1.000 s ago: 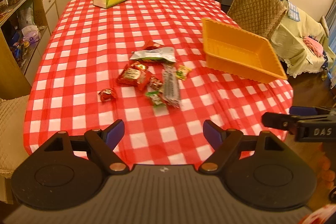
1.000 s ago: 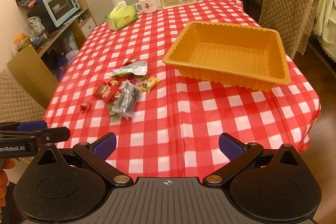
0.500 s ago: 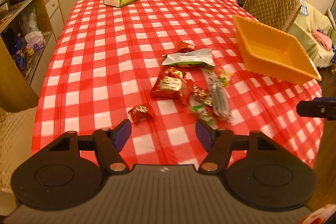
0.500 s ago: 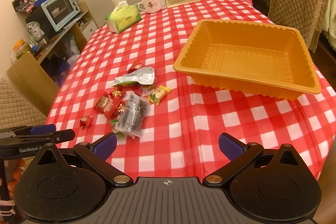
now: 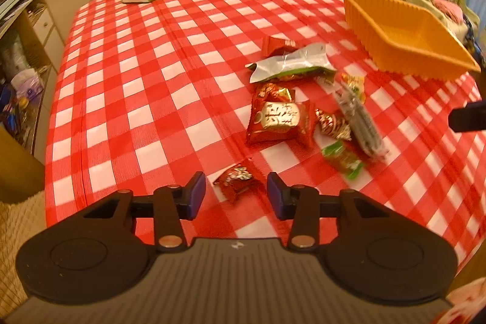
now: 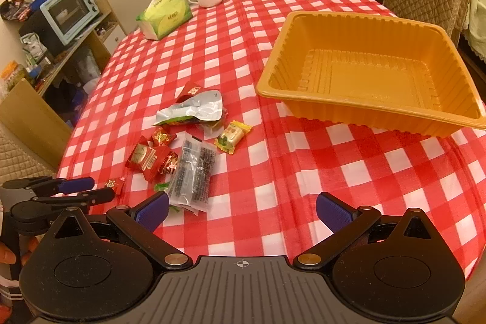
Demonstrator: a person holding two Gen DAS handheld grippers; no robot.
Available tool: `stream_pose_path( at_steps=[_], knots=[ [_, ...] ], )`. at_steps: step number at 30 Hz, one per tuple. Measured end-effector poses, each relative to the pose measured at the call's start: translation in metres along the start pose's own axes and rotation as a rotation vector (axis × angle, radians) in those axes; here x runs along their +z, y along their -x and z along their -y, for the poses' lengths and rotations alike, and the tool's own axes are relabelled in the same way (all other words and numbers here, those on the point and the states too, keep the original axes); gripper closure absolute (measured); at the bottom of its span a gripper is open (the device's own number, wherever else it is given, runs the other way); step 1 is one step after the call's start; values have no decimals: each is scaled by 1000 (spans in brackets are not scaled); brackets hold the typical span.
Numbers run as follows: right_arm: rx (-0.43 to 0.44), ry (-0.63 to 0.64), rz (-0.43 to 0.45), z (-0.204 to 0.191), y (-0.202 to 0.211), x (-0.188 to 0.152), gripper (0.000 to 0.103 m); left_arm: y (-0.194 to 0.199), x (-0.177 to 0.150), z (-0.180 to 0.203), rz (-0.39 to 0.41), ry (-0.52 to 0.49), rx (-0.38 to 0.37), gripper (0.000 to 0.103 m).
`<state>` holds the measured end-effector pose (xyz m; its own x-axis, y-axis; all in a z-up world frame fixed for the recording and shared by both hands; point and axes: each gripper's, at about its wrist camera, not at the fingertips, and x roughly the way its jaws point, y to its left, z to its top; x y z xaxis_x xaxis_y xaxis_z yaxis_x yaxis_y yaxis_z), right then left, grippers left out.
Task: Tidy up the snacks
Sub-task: 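Grasp the small red candy with the left tool while the right tool grasps the seaweed bag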
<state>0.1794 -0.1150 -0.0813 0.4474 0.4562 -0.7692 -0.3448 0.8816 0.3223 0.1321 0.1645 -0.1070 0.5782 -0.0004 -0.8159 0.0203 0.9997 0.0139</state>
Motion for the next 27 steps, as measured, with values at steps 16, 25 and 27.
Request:
stream_pose_path(
  at_steps=[16, 25, 27],
  knots=[
    [-25, 3, -23, -26, -31, 10, 0, -26, 12, -15, -48, -93, -141, 86],
    [31, 47, -44, -43, -62, 15, 34, -18, 15, -29, -40, -42, -173, 88],
    [35, 49, -51, -45, -69, 17, 37, -14, 15, -34, -35, -29, -174, 88]
  ],
)
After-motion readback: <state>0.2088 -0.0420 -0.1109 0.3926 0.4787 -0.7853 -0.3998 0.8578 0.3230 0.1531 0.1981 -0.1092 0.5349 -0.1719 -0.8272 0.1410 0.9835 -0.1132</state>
